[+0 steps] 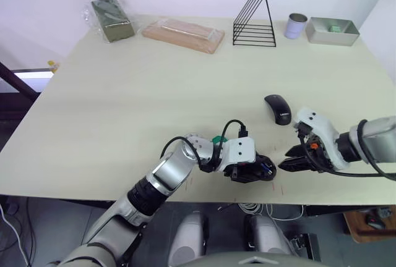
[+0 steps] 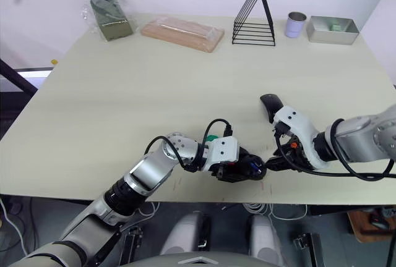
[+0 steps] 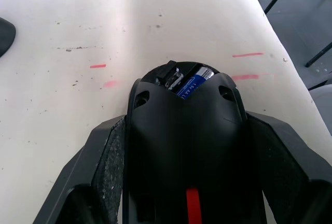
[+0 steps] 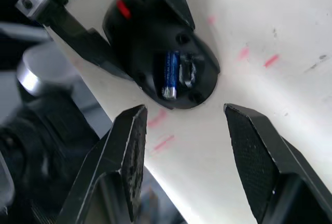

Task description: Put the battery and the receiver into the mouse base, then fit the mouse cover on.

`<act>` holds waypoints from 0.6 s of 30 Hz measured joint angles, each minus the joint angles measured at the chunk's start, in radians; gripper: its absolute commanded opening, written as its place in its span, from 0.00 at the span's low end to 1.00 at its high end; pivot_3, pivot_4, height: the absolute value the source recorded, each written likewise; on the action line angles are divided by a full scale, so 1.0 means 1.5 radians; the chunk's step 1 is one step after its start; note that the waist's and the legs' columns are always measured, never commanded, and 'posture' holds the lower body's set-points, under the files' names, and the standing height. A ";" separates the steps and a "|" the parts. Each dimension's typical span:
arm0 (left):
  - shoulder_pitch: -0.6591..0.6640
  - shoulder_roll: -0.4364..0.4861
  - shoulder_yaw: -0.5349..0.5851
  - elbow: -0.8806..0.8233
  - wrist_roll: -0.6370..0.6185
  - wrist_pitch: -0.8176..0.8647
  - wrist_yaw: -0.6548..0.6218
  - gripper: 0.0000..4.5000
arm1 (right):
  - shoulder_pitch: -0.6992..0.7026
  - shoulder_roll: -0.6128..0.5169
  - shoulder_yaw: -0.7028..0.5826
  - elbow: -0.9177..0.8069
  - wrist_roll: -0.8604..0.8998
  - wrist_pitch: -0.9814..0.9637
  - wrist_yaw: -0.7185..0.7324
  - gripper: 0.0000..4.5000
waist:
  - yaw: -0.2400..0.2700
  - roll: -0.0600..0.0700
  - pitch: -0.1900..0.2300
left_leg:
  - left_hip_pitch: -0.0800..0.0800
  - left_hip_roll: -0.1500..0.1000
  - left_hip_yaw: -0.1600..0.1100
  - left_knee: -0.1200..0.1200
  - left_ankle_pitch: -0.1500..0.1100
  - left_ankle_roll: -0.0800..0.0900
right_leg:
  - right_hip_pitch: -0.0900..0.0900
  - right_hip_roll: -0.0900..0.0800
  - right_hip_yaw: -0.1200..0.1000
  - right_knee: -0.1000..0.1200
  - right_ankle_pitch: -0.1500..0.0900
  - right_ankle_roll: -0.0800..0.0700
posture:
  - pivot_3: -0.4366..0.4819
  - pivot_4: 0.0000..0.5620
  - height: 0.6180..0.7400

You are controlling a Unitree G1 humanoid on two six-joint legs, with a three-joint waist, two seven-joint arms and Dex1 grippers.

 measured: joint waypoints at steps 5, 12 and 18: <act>0.001 0.003 -0.001 -0.001 -0.001 0.001 -0.001 0.64 | 0.192 0.045 -0.088 -0.064 -0.155 -0.170 0.101 0.55 | 0.001 0.000 0.000 | 0.000 0.000 -0.002 0.002 0.000 0.000 | 0.001 0.001 -0.001 0.000 0.000 0.000 | 0.48 0.27 1.00; 0.002 0.005 -0.001 -0.001 -0.003 0.001 -0.001 0.64 | 0.313 0.155 -0.127 -0.072 -0.262 -0.306 0.164 0.37 | 0.001 0.000 -0.001 | 0.001 0.000 -0.003 0.002 0.000 0.000 | 0.002 0.002 -0.001 0.000 0.000 0.000 | 0.48 0.27 1.00; 0.002 0.007 -0.001 -0.003 -0.003 0.003 -0.001 0.64 | 0.358 0.210 -0.088 -0.045 -0.388 -0.390 0.200 0.02 | 0.001 0.001 -0.001 | 0.001 -0.001 -0.003 0.002 0.000 0.000 | 0.002 0.003 -0.001 0.000 0.000 0.000 | 0.48 0.27 1.00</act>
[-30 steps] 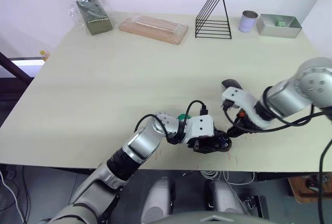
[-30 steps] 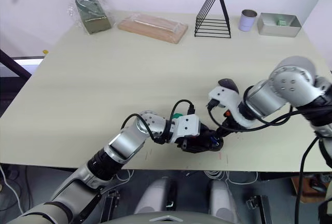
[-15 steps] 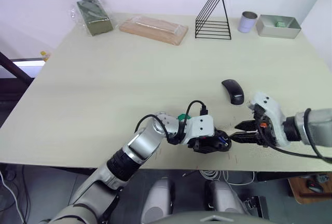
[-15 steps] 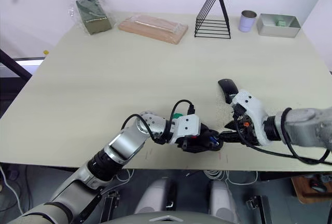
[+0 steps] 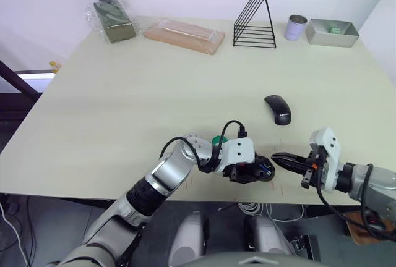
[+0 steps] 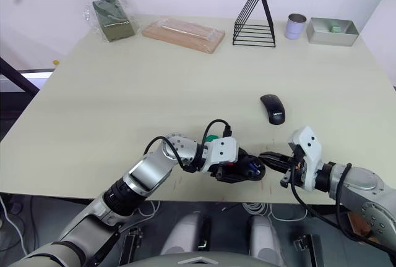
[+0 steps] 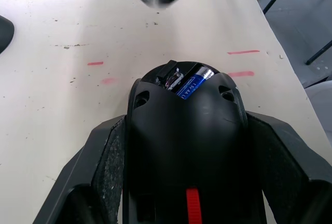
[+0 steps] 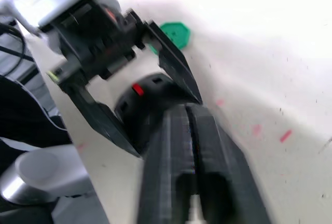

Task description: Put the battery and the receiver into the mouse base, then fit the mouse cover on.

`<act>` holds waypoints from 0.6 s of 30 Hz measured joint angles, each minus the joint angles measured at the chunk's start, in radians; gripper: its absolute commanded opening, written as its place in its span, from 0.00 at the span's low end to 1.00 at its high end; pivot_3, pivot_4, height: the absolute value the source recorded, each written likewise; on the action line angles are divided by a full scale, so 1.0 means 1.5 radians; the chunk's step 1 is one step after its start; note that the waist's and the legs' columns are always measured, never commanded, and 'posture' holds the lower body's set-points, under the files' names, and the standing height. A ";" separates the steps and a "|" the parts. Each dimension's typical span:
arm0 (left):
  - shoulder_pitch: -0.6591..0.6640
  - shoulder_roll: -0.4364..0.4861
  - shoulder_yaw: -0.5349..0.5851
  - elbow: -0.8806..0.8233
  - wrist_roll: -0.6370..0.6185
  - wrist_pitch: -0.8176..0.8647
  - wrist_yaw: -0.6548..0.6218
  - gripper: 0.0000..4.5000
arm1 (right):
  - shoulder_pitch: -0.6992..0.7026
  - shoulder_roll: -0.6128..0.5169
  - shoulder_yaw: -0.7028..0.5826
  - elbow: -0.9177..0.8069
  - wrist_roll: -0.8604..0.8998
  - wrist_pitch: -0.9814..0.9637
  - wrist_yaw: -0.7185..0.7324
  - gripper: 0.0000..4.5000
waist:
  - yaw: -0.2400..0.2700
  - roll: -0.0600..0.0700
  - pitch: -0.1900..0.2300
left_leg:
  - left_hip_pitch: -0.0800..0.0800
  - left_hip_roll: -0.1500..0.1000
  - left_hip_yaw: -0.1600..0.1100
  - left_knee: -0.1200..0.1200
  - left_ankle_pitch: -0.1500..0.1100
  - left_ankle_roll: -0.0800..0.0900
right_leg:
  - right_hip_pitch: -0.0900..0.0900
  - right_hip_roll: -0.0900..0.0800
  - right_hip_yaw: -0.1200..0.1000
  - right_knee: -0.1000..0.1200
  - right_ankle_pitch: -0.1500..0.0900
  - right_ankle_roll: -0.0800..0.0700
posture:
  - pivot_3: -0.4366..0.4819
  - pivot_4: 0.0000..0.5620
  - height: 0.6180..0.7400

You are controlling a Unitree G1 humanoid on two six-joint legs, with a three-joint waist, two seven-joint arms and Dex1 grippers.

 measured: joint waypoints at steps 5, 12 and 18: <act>0.000 0.000 0.000 -0.004 -0.001 0.007 0.000 0.64 | 0.011 0.032 0.023 0.014 -0.057 -0.034 0.012 0.02 | 0.000 0.000 0.000 | 0.000 0.000 0.000 0.000 0.000 0.000 | 0.000 0.000 0.000 0.000 0.000 0.000 | 0.48 0.27 1.00; 0.001 0.001 0.000 -0.007 0.000 0.010 0.001 0.64 | 0.014 0.062 0.041 0.027 -0.094 -0.042 0.020 0.02 | 0.000 0.000 0.000 | 0.000 0.000 0.000 0.000 0.000 0.000 | 0.000 0.001 0.000 0.000 0.000 0.000 | 0.48 0.27 1.00; 0.001 0.001 0.000 -0.007 0.000 0.011 0.001 0.64 | 0.013 0.078 0.045 0.037 -0.121 -0.049 0.028 0.02 | 0.000 0.000 0.000 | 0.000 0.000 0.000 0.000 0.000 0.000 | 0.000 0.001 0.000 0.000 0.000 0.000 | 0.48 0.27 1.00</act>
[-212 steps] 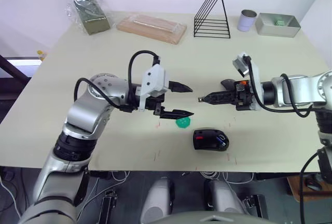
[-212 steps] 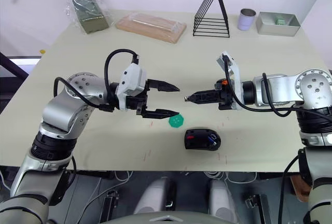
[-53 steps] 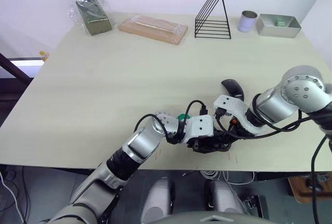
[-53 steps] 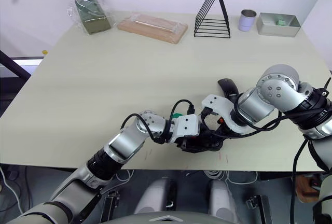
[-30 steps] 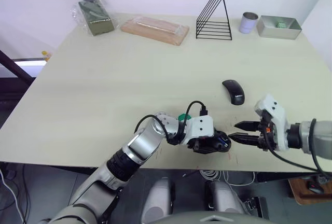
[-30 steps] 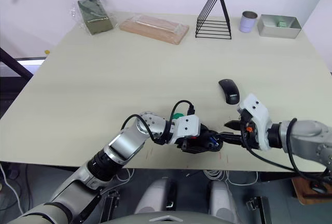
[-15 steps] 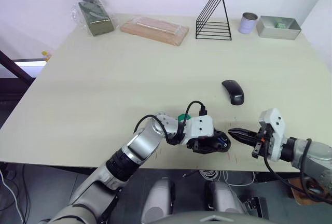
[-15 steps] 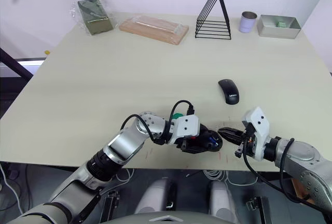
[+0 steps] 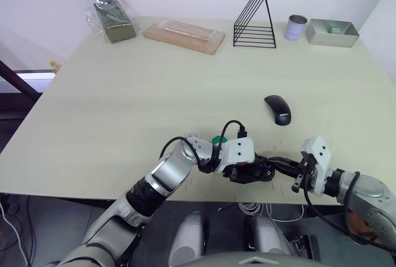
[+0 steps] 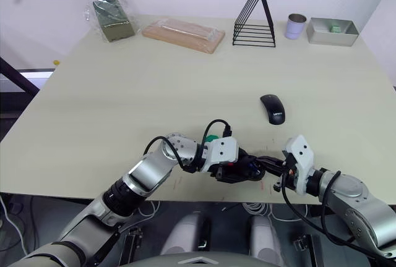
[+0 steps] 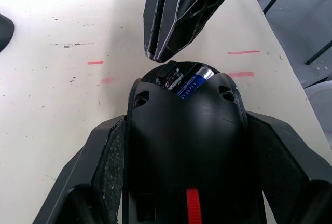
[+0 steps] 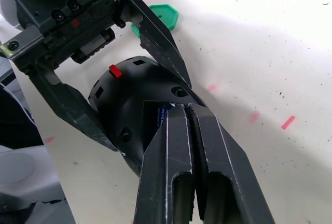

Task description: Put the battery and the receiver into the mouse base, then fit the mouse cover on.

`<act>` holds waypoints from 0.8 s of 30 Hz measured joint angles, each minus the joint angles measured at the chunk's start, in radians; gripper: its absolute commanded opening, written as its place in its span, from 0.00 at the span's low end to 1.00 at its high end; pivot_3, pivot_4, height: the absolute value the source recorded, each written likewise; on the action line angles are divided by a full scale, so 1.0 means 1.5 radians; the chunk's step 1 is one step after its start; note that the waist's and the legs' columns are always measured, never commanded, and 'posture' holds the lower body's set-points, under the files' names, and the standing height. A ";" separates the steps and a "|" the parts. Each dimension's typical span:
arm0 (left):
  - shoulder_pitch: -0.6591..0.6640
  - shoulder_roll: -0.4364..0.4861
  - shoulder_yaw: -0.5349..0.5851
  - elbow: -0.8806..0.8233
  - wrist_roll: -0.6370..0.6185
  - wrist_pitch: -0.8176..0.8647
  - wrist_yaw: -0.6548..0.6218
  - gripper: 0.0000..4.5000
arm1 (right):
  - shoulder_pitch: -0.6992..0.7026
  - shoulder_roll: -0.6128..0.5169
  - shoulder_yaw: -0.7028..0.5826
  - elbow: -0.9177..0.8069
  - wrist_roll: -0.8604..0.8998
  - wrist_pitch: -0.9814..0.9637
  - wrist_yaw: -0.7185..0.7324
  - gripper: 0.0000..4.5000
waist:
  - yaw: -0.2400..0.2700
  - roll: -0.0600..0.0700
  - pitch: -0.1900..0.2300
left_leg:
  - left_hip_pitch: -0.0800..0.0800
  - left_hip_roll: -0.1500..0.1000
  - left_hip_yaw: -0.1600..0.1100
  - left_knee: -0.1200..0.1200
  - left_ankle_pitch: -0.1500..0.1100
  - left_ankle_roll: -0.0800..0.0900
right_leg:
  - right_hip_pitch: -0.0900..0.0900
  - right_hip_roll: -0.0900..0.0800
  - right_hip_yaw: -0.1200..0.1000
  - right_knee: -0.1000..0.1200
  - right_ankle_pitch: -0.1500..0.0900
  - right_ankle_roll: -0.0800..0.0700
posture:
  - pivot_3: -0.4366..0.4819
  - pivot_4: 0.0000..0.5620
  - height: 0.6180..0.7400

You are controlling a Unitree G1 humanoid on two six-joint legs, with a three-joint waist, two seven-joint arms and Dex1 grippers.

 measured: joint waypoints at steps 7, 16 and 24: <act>0.000 0.000 0.000 0.000 0.000 0.000 0.000 0.64 | -0.002 0.015 0.008 0.007 -0.025 -0.001 0.008 0.02 | 0.000 0.000 0.000 | 0.000 0.000 0.000 0.000 0.000 0.000 | 0.000 0.000 0.000 0.000 0.000 0.000 | 0.48 0.27 1.00; 0.001 0.000 0.000 0.000 0.000 0.003 0.006 0.64 | 0.001 0.023 0.014 0.007 -0.045 -0.004 0.008 0.02 | 0.000 0.000 -0.001 | 0.000 0.000 0.000 0.000 0.000 0.000 | 0.000 0.000 0.000 0.000 0.000 0.000 | 0.48 0.27 1.00; 0.002 0.000 0.000 0.000 -0.001 0.009 0.006 0.64 | 0.019 0.023 0.023 0.013 -0.075 -0.031 0.014 0.02 | 0.000 0.000 -0.002 | 0.001 0.000 0.000 0.000 0.000 0.000 | 0.001 0.000 0.000 0.000 0.000 0.000 | 0.48 0.27 1.00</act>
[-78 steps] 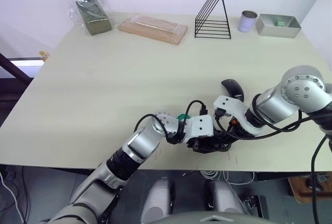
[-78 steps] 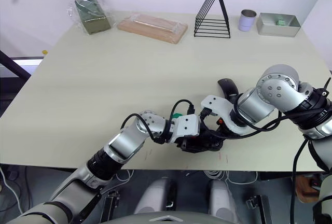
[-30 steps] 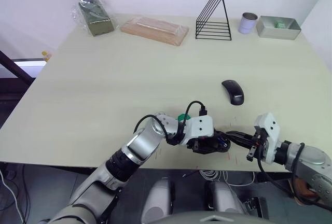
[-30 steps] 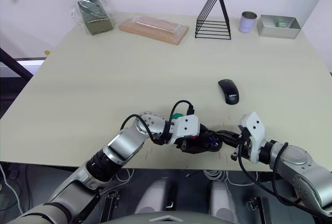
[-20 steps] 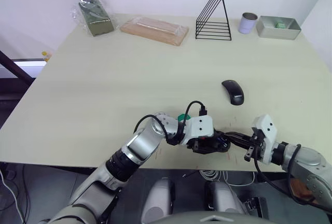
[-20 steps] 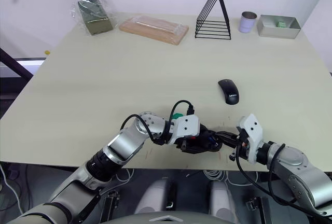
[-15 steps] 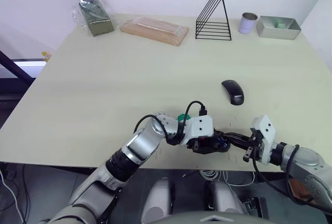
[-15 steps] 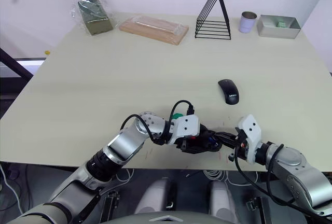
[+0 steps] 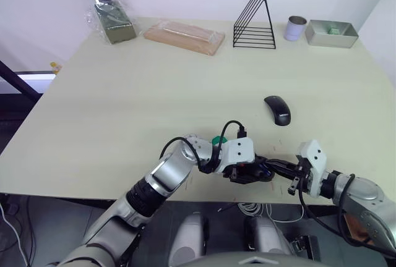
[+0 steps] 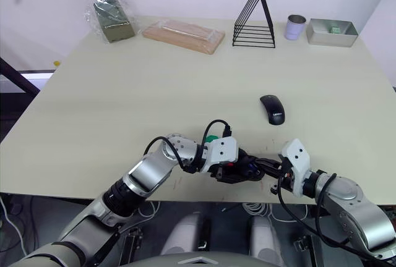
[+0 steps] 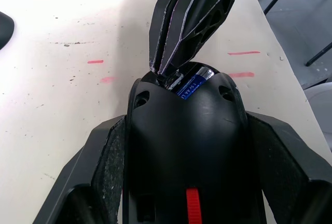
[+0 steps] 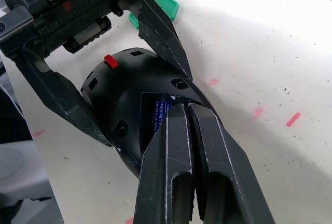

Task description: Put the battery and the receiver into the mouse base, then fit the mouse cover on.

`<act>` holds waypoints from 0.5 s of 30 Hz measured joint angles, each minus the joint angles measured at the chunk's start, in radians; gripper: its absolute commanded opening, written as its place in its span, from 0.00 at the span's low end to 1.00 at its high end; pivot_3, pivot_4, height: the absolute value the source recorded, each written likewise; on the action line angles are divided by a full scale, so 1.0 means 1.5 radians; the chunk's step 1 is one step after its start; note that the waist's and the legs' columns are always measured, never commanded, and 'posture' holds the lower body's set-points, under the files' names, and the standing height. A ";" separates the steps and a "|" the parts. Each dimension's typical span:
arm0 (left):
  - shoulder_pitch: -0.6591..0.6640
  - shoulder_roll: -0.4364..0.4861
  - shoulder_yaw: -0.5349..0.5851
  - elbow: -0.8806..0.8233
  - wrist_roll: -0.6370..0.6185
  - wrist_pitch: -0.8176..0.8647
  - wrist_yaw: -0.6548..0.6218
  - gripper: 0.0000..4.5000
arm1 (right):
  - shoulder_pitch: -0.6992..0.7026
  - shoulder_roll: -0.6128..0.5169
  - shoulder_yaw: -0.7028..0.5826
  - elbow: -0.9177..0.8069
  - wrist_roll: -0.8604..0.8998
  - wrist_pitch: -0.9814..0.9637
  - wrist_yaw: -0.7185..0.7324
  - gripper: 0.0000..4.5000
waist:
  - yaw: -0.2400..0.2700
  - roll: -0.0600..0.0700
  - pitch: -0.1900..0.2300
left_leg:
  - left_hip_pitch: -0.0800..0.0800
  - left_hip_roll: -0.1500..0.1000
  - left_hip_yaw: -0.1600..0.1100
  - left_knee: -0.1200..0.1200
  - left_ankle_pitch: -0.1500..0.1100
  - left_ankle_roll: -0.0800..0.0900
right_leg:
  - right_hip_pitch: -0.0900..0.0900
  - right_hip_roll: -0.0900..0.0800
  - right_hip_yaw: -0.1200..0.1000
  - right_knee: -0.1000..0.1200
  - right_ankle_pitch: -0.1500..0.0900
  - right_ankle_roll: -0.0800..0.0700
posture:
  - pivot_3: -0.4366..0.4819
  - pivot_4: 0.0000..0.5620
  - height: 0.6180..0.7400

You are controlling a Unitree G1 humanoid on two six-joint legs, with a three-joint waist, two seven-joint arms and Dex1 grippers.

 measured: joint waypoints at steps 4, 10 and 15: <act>0.001 0.000 0.000 0.000 0.000 0.002 0.000 0.64 | 0.003 0.000 0.002 0.006 -0.011 -0.011 0.003 0.02 | 0.000 0.000 -0.001 | 0.000 0.000 0.000 0.000 0.000 0.000 | 0.000 0.000 0.000 0.000 0.000 0.000 | 0.48 0.27 1.00; 0.001 -0.001 -0.001 0.000 0.000 0.004 0.001 0.64 | 0.003 0.000 0.004 0.020 -0.035 -0.026 0.004 0.02 | 0.000 0.000 -0.004 | 0.001 0.000 0.000 0.000 0.000 0.000 | 0.000 0.000 0.000 0.000 0.000 0.000 | 0.48 0.27 1.00; 0.003 -0.001 -0.001 0.000 0.000 0.004 0.002 0.64 | 0.006 0.002 0.007 0.030 -0.054 -0.048 0.009 0.02 | 0.000 0.000 -0.006 | 0.001 0.000 0.000 0.000 0.000 0.000 | 0.001 0.000 0.000 0.000 0.000 0.000 | 0.48 0.27 1.00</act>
